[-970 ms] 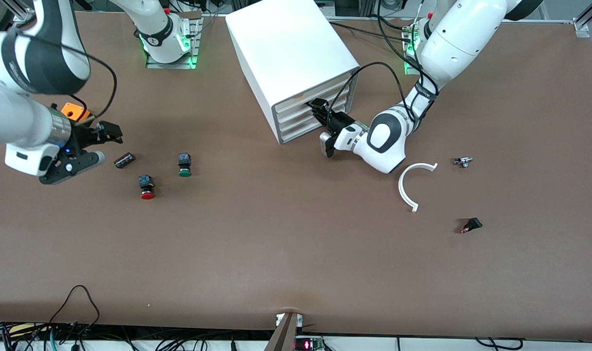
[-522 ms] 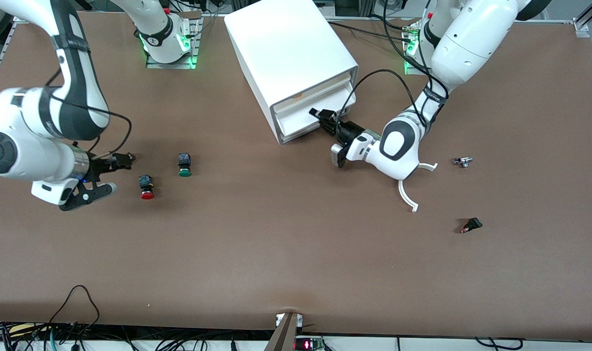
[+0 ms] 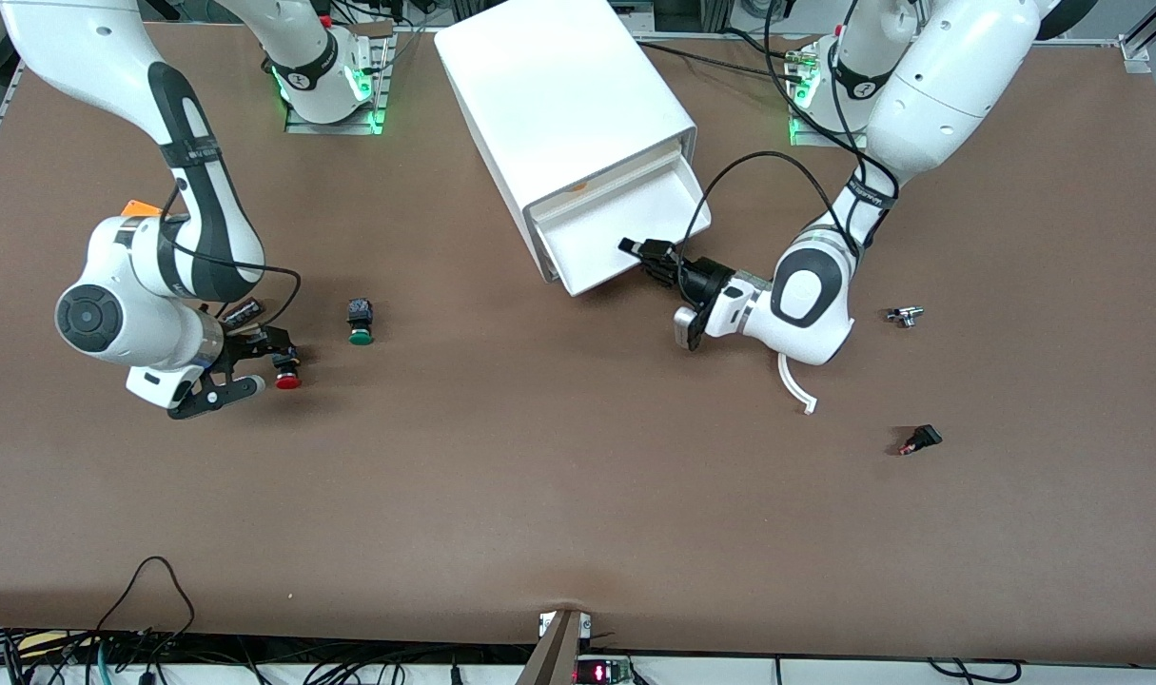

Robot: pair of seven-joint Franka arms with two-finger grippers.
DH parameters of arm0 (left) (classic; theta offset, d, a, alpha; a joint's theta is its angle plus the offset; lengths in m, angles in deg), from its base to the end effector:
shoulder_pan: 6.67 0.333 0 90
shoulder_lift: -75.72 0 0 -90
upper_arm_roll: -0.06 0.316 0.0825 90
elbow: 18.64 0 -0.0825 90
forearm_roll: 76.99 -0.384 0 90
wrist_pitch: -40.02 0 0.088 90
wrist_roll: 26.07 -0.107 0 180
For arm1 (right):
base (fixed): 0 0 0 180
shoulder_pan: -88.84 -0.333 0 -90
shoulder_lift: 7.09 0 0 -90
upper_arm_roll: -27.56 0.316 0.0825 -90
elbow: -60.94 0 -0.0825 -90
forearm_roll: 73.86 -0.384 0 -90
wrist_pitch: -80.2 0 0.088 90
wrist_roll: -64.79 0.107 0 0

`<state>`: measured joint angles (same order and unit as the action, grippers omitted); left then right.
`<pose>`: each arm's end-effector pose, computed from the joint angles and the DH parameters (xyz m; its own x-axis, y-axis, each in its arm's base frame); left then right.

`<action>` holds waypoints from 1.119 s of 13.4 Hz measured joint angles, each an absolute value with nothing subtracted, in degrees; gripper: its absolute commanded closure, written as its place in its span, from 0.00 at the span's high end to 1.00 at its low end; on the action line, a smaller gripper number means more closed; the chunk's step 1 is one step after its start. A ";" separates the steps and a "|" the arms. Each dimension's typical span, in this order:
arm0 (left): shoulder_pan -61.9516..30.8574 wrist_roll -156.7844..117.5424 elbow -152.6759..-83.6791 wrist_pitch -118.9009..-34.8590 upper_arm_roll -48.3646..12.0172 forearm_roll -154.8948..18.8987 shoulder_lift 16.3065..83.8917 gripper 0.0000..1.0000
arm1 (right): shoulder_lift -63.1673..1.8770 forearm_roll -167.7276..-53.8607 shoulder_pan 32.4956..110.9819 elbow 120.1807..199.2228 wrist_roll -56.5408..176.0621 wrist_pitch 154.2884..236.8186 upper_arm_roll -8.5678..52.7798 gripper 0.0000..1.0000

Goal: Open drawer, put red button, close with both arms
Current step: 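Pull the drawer open with the left gripper while the right gripper grasps the red button, then release the drawer and withdraw the left gripper while the right gripper lifts the button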

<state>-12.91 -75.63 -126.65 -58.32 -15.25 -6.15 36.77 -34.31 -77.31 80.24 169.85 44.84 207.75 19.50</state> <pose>0.5096 -0.2901 0.1744 0.8757 -0.4756 -0.0837 0.0045 -0.1654 0.9862 0.6149 0.0112 0.2403 0.9363 0.3209 -0.1423 0.3203 -0.9469 -0.0280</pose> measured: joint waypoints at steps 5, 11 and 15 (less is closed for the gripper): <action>-11.85 -75.14 -126.60 -58.39 -14.29 -6.09 36.80 0.99 | -35.32 -79.36 80.26 177.02 45.03 217.21 19.71 0.71; -8.40 -54.93 -125.83 -61.34 -13.33 -3.87 37.04 1.00 | -35.62 -79.37 80.27 178.20 45.15 219.37 19.83 0.45; -3.59 -45.69 -124.37 -57.96 -13.20 -10.34 38.22 1.00 | -35.99 -79.38 80.28 178.20 45.22 219.79 19.83 0.08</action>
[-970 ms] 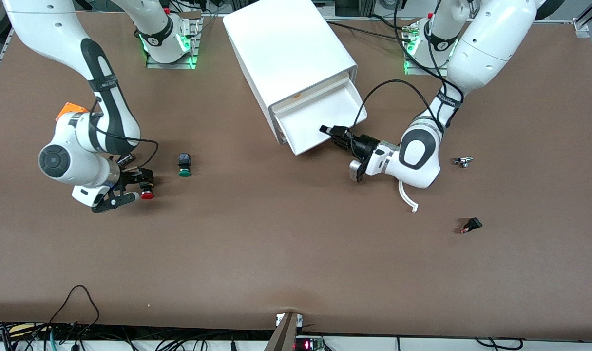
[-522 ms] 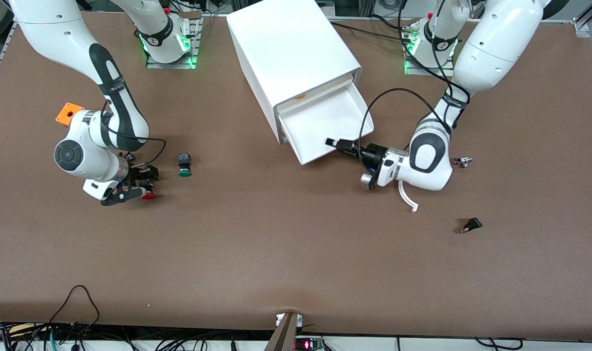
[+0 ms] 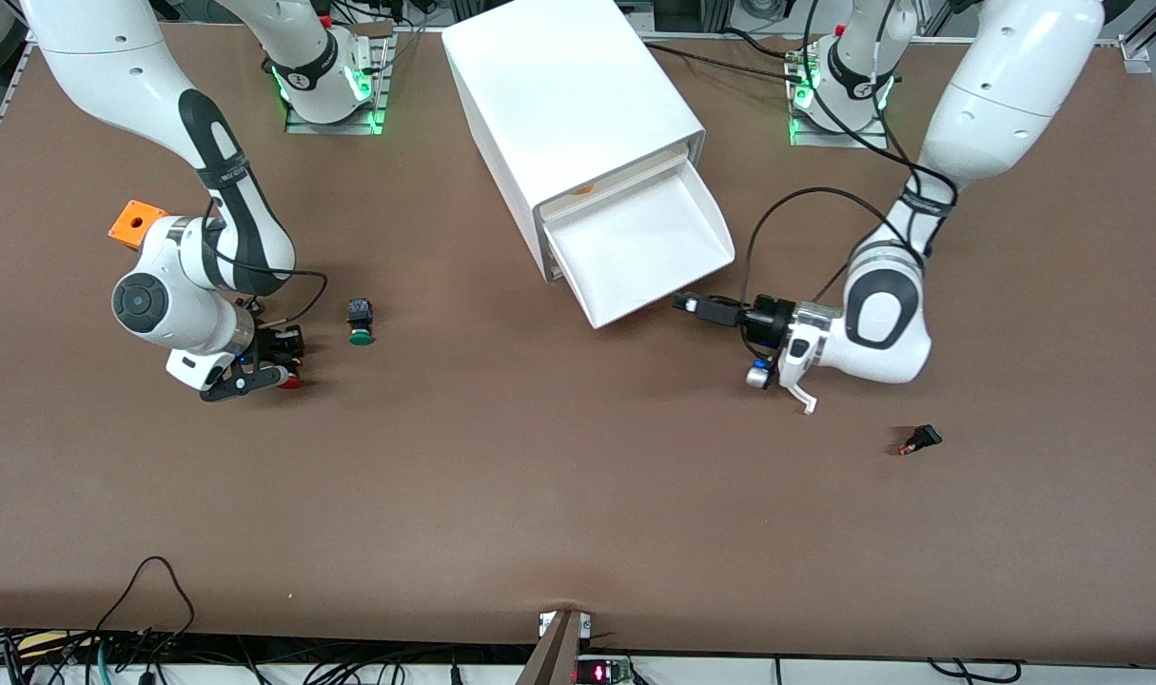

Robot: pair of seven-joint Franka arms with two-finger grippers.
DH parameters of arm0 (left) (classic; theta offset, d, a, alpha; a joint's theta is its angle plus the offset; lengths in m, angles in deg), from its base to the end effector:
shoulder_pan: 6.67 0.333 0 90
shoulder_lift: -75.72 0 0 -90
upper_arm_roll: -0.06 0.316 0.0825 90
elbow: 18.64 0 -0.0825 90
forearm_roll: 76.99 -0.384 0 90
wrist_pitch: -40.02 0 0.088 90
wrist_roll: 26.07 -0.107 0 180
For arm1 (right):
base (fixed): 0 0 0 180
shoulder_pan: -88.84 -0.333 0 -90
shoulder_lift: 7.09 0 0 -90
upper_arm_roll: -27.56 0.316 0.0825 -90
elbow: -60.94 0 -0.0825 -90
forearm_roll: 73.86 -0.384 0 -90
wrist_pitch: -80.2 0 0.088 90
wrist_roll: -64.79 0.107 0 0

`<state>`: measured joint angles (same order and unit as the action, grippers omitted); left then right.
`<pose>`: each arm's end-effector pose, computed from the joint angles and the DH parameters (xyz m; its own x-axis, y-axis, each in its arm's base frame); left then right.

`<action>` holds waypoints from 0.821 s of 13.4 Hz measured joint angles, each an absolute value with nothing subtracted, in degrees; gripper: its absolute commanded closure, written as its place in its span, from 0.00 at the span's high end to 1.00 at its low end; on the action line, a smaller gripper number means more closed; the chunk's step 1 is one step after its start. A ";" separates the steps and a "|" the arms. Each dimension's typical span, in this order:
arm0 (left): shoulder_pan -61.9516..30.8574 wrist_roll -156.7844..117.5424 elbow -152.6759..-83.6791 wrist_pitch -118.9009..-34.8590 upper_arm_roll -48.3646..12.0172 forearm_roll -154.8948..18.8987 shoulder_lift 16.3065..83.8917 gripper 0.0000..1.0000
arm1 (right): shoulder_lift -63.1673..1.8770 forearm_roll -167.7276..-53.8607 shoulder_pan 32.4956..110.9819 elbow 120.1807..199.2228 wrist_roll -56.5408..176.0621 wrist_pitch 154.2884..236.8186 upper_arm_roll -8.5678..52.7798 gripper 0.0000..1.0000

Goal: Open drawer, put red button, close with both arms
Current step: 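Release the drawer and withdraw the left gripper while the right gripper lifts the button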

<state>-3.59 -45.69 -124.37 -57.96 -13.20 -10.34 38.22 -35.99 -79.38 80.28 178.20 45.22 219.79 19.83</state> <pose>0.5681 -0.1826 0.1925 0.8352 -0.1964 -0.5137 0.4251 -0.3619 0.8296 0.5831 0.0086 0.1830 0.9519 0.2879 -0.1050 0.2868 -0.9577 -0.0257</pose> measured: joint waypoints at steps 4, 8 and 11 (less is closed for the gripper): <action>0.64 -30.82 -116.77 -55.80 -12.78 -29.72 41.12 1.00 | -34.76 -79.38 80.12 176.73 45.23 217.96 20.39 0.00; 2.40 -27.91 -113.83 -55.18 -12.42 -48.70 48.55 1.00 | -30.75 -79.48 79.68 165.73 55.45 198.85 25.85 0.01; 5.15 -32.80 -112.62 -54.33 -12.28 -62.89 52.91 1.00 | -30.07 -79.61 77.79 156.84 70.09 189.28 32.55 0.01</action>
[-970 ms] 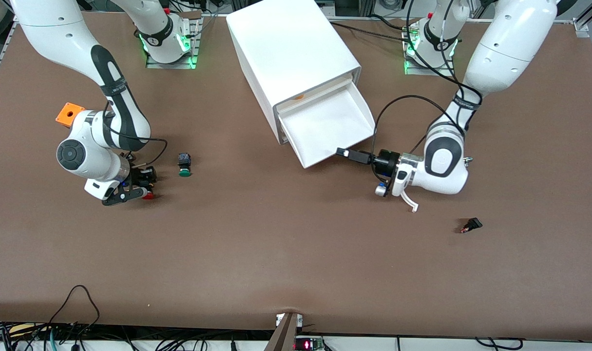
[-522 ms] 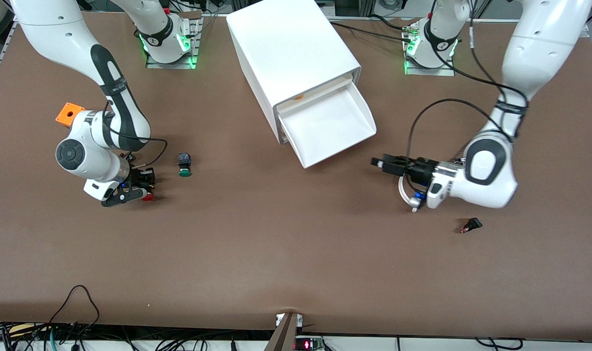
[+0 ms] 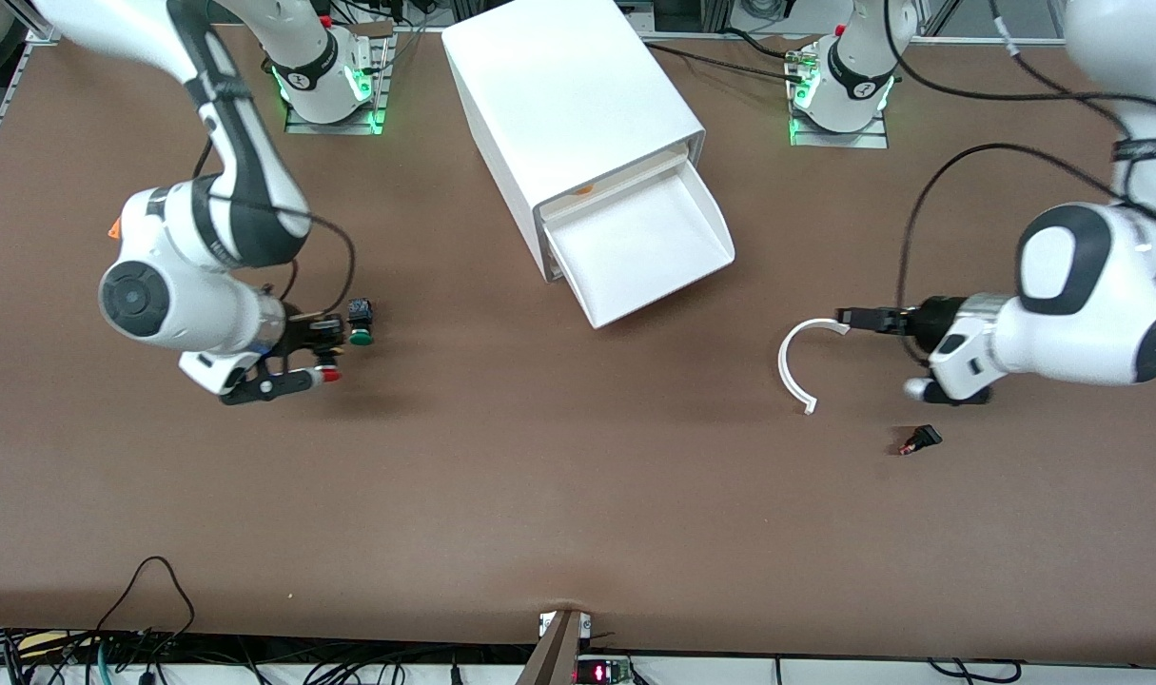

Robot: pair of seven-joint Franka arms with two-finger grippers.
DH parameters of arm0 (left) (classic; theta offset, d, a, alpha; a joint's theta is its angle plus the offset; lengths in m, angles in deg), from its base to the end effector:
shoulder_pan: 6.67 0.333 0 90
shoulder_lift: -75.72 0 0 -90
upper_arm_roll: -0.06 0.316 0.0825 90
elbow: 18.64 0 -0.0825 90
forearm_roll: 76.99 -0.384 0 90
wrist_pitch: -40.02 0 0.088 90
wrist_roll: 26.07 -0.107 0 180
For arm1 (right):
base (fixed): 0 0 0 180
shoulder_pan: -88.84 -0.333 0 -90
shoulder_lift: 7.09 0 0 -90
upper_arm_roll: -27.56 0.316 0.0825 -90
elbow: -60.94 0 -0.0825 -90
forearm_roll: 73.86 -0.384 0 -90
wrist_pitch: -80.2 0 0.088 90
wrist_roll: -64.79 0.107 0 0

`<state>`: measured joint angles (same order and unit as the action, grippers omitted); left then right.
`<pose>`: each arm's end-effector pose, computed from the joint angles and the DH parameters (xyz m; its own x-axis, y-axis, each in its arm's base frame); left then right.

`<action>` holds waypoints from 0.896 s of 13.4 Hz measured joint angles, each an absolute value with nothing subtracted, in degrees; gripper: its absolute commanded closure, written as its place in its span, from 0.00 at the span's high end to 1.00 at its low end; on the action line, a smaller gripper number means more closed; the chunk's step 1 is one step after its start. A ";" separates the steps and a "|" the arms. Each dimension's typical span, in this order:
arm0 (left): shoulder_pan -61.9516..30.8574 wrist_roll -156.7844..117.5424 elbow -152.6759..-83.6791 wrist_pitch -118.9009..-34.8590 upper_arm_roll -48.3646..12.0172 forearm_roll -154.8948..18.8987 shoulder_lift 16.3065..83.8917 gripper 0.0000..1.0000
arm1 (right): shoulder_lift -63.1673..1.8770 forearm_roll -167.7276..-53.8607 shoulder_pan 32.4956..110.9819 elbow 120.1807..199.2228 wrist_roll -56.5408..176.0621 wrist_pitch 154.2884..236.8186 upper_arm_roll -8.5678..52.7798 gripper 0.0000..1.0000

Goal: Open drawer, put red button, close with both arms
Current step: 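Release the drawer and withdraw the left gripper while the right gripper lifts the button, then carry the red button into the open drawer and release it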

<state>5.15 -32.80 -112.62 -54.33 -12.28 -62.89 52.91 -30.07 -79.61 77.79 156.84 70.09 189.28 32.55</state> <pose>0.6202 -0.0168 0.3701 0.9336 -0.1170 -0.3388 0.0056 -0.9404 0.3400 0.6185 0.1798 0.3595 0.9719 0.1492 -0.1818 0.1317 -0.9857 -0.1052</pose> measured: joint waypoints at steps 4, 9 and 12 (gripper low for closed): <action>6.12 -39.24 -105.60 -54.32 -12.59 -75.09 54.25 1.00 | -31.85 -79.77 67.53 147.69 92.40 186.20 36.55 0.01; 4.90 -36.66 -100.73 -58.14 -12.94 -81.21 54.23 1.00 | -41.39 -79.74 52.20 134.69 116.89 189.90 36.89 0.01; 5.12 -37.12 -100.98 -58.02 -12.87 -81.23 53.45 1.00 | -45.55 -79.54 46.95 131.83 123.35 192.89 36.74 0.01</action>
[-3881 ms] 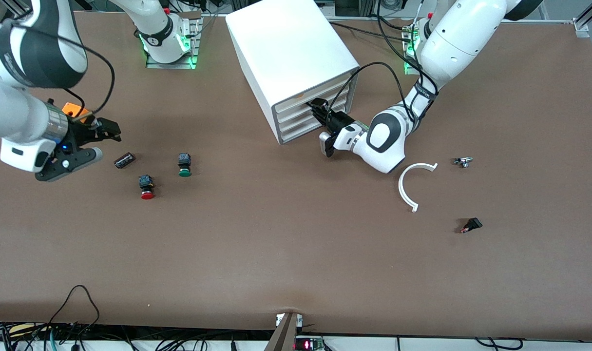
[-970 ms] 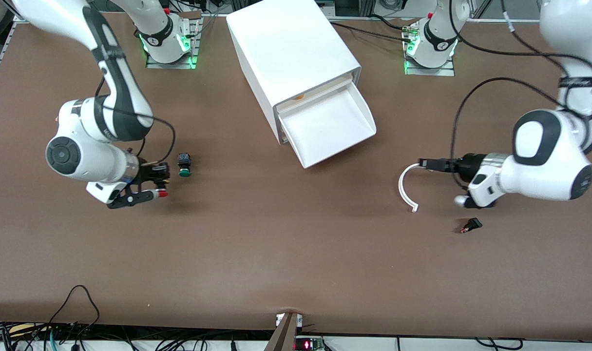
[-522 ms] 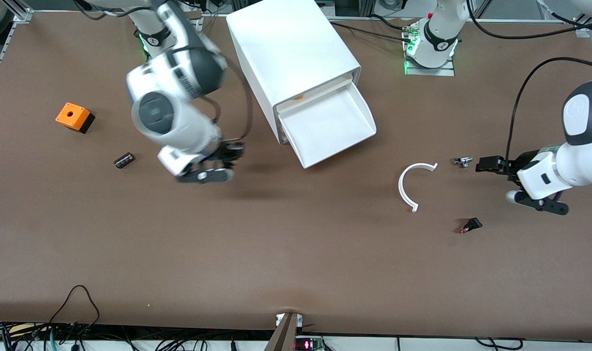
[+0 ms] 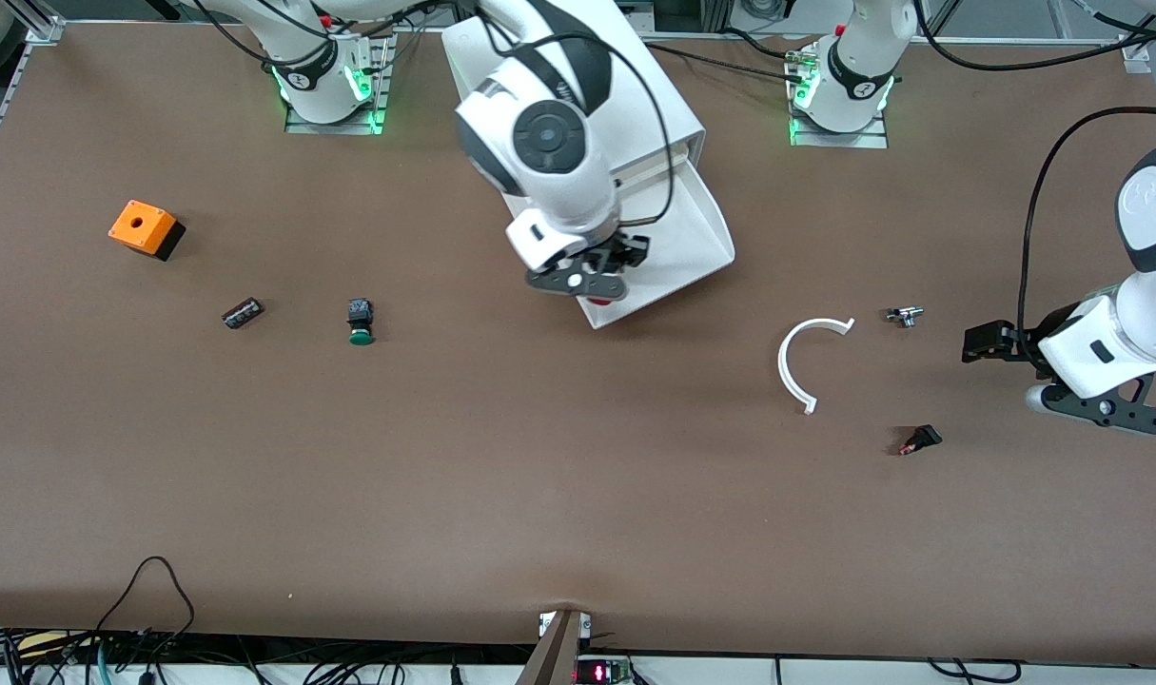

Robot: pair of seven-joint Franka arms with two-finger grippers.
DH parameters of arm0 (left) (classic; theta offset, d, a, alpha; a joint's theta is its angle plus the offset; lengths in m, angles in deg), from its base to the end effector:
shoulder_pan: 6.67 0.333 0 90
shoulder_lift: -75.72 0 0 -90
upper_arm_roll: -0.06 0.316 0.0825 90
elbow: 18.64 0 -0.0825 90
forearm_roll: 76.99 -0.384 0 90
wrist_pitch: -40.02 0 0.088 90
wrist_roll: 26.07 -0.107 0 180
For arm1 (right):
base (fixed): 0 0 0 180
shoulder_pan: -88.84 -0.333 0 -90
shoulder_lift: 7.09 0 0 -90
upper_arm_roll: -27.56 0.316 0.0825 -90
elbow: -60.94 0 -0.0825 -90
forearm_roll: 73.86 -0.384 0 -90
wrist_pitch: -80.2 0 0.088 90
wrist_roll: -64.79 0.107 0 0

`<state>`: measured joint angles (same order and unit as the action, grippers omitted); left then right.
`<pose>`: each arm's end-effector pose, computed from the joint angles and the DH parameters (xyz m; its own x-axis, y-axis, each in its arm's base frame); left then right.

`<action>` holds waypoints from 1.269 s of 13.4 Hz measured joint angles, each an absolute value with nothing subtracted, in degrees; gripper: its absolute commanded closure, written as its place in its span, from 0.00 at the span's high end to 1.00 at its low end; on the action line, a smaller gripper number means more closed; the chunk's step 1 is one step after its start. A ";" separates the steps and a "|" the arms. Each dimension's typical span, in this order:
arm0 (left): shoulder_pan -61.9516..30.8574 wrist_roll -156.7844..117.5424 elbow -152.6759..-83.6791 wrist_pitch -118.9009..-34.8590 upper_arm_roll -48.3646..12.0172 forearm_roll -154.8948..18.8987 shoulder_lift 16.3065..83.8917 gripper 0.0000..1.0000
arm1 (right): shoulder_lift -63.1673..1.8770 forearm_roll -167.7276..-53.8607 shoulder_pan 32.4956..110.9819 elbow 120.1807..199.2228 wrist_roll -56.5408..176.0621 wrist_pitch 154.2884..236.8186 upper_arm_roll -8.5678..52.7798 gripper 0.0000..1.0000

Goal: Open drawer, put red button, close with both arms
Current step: 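Carry the red button into the open drawer and release it, then withdraw the right gripper while the left gripper reaches the drawer front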

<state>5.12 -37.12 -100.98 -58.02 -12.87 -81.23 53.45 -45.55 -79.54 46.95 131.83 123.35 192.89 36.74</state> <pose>0.6626 0.0159 0.4659 0.9717 -0.2140 -0.1002 -0.2117 -0.9768 0.0329 0.4865 0.5638 0.3834 0.9726 -0.1906 -0.1331 -0.2099 -0.9661 -0.1501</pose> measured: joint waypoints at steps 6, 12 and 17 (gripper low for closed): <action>5.01 -37.12 -101.16 -56.16 -12.90 -81.36 51.95 1.00 | -47.81 -77.00 41.71 132.44 132.20 193.43 36.63 0.43; 4.43 -37.12 -101.14 -55.02 -13.04 -81.38 51.95 1.00 | -46.87 -76.81 43.33 132.07 132.11 193.44 33.92 1.00; 4.31 -30.56 -101.37 -54.73 -13.20 -81.38 51.54 1.00 | -39.53 -76.87 54.27 131.09 114.42 184.26 33.48 1.00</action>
<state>4.31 -30.56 -101.37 -54.73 -13.20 -81.38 51.54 -39.53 -76.87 54.27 131.09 114.42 184.26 33.48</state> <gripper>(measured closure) 0.000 0.000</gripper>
